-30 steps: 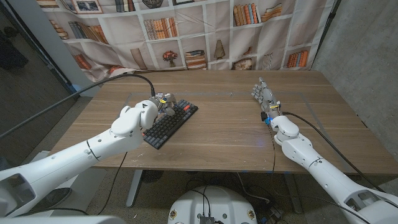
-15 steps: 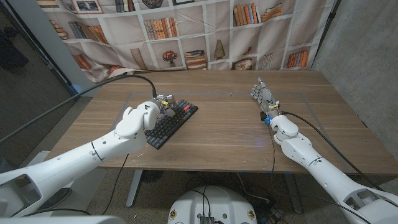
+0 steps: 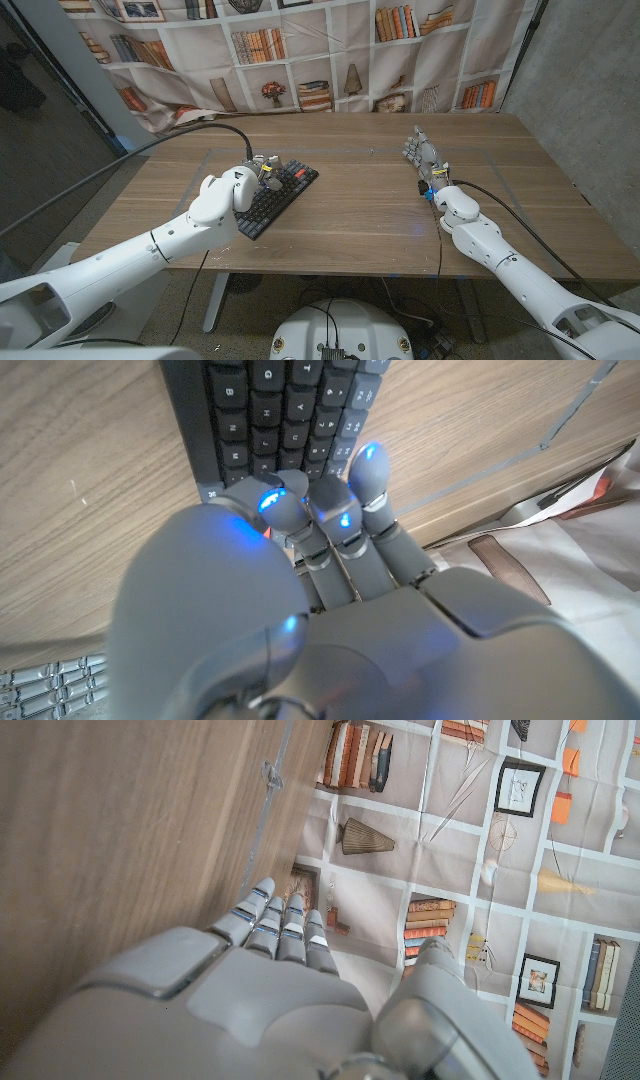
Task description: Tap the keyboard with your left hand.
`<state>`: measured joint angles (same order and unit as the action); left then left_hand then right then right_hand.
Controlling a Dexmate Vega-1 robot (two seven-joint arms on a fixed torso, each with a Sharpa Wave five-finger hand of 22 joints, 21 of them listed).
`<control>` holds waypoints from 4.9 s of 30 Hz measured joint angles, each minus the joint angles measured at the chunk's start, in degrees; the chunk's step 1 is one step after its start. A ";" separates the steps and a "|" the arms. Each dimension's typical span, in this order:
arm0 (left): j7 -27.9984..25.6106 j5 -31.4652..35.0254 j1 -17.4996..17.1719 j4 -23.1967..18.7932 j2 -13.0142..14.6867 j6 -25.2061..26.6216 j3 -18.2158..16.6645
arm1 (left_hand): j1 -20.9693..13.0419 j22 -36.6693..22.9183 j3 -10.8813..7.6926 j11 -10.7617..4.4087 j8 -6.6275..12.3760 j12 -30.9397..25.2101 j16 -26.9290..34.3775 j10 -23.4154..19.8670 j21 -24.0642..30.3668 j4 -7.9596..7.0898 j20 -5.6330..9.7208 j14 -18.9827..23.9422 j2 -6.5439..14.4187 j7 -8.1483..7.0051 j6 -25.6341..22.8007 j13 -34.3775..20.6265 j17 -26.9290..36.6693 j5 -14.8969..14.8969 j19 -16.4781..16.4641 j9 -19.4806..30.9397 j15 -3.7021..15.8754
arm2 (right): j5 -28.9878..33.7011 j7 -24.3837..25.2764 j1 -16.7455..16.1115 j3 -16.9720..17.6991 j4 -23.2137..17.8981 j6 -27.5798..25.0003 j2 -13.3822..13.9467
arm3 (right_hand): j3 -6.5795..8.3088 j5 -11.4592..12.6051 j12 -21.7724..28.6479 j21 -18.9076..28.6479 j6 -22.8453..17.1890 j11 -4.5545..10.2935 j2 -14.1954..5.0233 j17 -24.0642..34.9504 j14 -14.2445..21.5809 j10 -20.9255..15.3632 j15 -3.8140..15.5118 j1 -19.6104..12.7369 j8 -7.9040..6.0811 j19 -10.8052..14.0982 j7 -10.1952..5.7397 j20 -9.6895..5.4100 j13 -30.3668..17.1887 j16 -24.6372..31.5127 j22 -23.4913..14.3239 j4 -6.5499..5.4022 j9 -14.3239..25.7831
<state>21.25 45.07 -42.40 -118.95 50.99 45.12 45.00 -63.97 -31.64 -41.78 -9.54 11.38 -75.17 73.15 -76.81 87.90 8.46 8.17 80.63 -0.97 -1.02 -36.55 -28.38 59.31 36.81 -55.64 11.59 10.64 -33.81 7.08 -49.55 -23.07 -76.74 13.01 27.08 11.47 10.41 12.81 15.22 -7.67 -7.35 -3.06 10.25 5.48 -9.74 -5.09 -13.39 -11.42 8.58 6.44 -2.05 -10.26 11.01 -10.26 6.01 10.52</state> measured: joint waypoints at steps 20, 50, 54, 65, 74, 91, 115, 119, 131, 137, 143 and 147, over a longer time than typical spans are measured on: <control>-0.69 -0.92 0.03 1.42 -0.62 -0.84 -0.03 | 0.84 0.23 -0.94 -0.07 -0.45 -0.48 0.00 0.09 0.78 -0.01 -0.20 0.00 -0.06 0.02 -0.01 0.50 0.10 -1.26 0.61 0.29 0.00 | 0.24 0.55 -0.05 -0.06 -0.55 -0.26 0.08 | 0.00 0.00 0.00 0.00 0.00 0.00 0.00 0.00 0.00 0.00 0.02 0.00 0.00 -0.01 0.00 0.01 0.00 0.00 0.00 0.00 0.00; -2.56 -2.87 -0.26 1.76 -0.50 -2.01 -0.40 | 2.04 1.41 -1.96 -0.40 -0.44 -1.14 0.00 0.42 1.10 0.39 0.01 0.00 0.39 0.00 -1.84 1.26 0.27 -2.47 0.82 0.28 0.00 | 0.62 1.64 -1.45 0.40 -2.70 -0.25 0.75 | 0.00 -0.24 0.00 -0.45 -0.30 0.00 0.00 0.00 0.07 0.00 0.10 0.00 -0.01 -0.02 -0.31 0.02 0.00 -0.18 0.00 0.00 0.00; -2.76 -3.08 -0.18 2.07 -0.60 -2.22 -0.40 | 2.26 1.65 -1.96 -0.39 -0.44 -1.14 0.00 0.42 1.10 0.39 0.01 0.00 0.61 0.00 -1.84 1.30 0.27 -2.49 0.82 0.28 0.00 | 0.62 1.67 -1.48 0.42 -2.72 -0.11 0.75 | 0.00 -0.23 0.00 -0.45 -0.30 0.00 0.00 0.00 0.07 0.00 0.10 0.00 -0.01 -0.02 -0.31 0.02 0.00 -0.18 0.00 0.00 0.00; -2.96 -3.50 0.68 3.27 -1.28 -2.90 0.12 | 2.25 2.15 -1.95 -0.50 -0.44 -1.16 0.00 0.93 1.09 0.39 -0.30 0.00 0.61 0.00 -1.84 1.30 0.10 -2.93 1.13 0.27 0.00 | 0.55 1.82 -1.72 0.65 -2.72 0.53 0.67 | 0.00 -0.23 0.00 -0.45 -0.30 0.00 0.00 0.00 0.21 0.00 -0.01 0.00 -0.01 -0.02 -0.31 0.02 0.00 -0.18 0.00 0.00 0.00; -2.99 -4.38 0.88 3.73 -1.75 -2.88 0.37 | 2.78 2.40 -2.20 -0.29 -0.44 -1.58 -0.27 1.14 1.09 0.14 -0.30 0.00 1.13 0.07 -1.89 0.89 -0.16 -3.13 1.13 0.27 0.00 | 0.43 1.82 -1.89 0.85 -2.61 0.74 0.58 | -0.01 -0.23 0.00 -0.84 -0.30 0.00 0.00 0.00 0.20 0.00 0.00 0.00 -0.01 -0.02 -0.30 0.02 0.00 -0.18 0.00 0.00 0.00; -3.77 -6.23 0.68 4.03 -2.21 -1.49 1.21 | 3.07 2.76 -2.44 -0.28 -0.44 -1.58 -0.26 1.13 1.09 0.39 -0.30 0.00 0.83 0.19 -2.46 1.70 0.00 -3.34 1.12 0.24 0.00 | 0.30 1.58 -1.95 1.02 -2.59 0.86 0.76 | -0.01 -0.22 -0.32 -0.84 -0.30 0.00 0.00 0.30 0.19 0.00 0.01 0.00 -0.01 -0.02 -0.30 0.02 0.00 -0.18 0.00 0.00 0.00; -4.99 -6.92 0.90 2.04 -1.34 0.94 1.55 | 3.07 3.18 -2.99 -0.48 -0.68 -2.42 -0.49 1.53 1.22 0.46 -0.29 0.00 0.84 0.30 -2.97 1.98 0.00 -3.78 1.12 0.28 0.00 | 0.27 1.14 -2.27 1.27 -2.96 1.38 1.12 | 0.00 -0.22 -0.31 -0.84 -0.30 0.13 0.00 0.14 0.10 -0.13 0.11 0.00 0.22 0.01 -0.30 -0.01 0.00 -0.18 0.00 0.00 0.00; -5.32 -7.28 0.59 1.50 -1.09 0.98 1.13 | 3.07 3.24 -2.99 -0.48 -0.66 -2.42 -0.49 1.53 1.22 0.46 -0.29 0.00 0.83 0.19 -3.08 2.36 0.00 -3.78 1.12 0.44 0.00 | 0.24 1.13 -2.33 1.31 -2.98 1.58 1.12 | 0.00 -0.22 -0.31 -0.84 -0.30 0.00 0.00 0.14 0.23 -0.62 0.24 0.00 0.22 0.31 -0.30 -0.31 0.00 -0.18 0.00 0.00 0.00; -7.41 -7.96 -0.17 -0.26 -0.20 1.97 -0.27 | 3.08 3.08 -2.98 -0.47 -0.64 -2.42 -0.49 1.53 1.22 0.46 -0.29 0.00 0.85 0.41 -3.48 1.44 0.00 -3.78 1.12 0.38 0.00 | 0.26 1.00 -2.33 1.29 -2.98 1.86 1.06 | 0.00 -0.22 -0.31 -1.29 -0.62 0.00 0.00 0.15 0.38 -0.62 0.39 0.00 0.22 0.71 0.02 -0.10 0.00 -0.18 0.00 0.00 0.00; -8.18 -8.22 -0.67 -1.04 0.31 2.27 -1.21 | 3.53 3.15 -2.98 -0.47 -0.64 -2.43 -0.48 1.53 1.22 0.46 -0.29 0.00 1.29 0.41 -3.48 1.56 -0.16 -3.78 1.12 0.38 0.00 | 0.39 1.16 -2.38 1.29 -3.07 2.02 1.06 | 0.00 -0.22 -0.30 -1.29 -0.62 0.00 0.00 0.15 0.39 -0.61 0.39 0.00 0.22 0.71 0.02 -0.10 0.00 -0.18 0.00 0.00 0.00; -10.01 -10.15 -1.61 -2.02 1.07 1.69 -2.88 | 3.53 3.08 -2.98 -0.47 -0.64 -2.46 -0.48 1.52 1.53 0.46 -0.29 0.00 1.29 0.41 -3.48 1.83 0.01 -3.78 1.12 0.38 0.00 | 0.59 1.41 -2.65 1.33 -3.47 2.29 1.05 | -0.01 -0.22 -0.30 -1.29 -0.62 0.00 0.00 0.15 0.78 -0.62 0.17 0.00 0.22 0.71 0.01 -0.10 0.00 -0.18 0.00 0.00 0.00; -11.18 -11.44 -2.20 -2.63 1.70 0.75 -3.89 | 3.53 3.12 -2.98 -0.46 -0.64 -2.46 -0.48 1.52 1.54 0.46 -0.29 0.00 1.29 0.21 -3.68 1.84 -0.03 -3.78 1.12 0.38 0.00 | 0.67 1.54 -2.73 1.36 -3.60 2.42 1.06 | 0.00 -0.22 -0.30 -1.29 -0.62 0.00 0.00 0.15 0.78 -0.61 0.17 0.00 0.22 0.71 0.01 -0.10 0.00 -0.18 0.00 0.00 0.00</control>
<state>10.08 33.63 -44.59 -121.58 52.69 45.87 41.10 -60.44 -28.52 -44.76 -10.01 10.74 -77.63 72.67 -75.29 89.44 8.92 7.88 80.63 0.32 -0.81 -40.23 -26.54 59.27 33.03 -54.52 11.97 10.64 -33.14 8.61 -52.28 -21.71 -80.34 15.44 28.13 11.47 10.19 12.51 13.93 -8.29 -7.35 -3.06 10.40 6.26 -10.36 -4.92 -13.39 -11.20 9.29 6.46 -2.14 -10.26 10.84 -10.26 6.00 10.52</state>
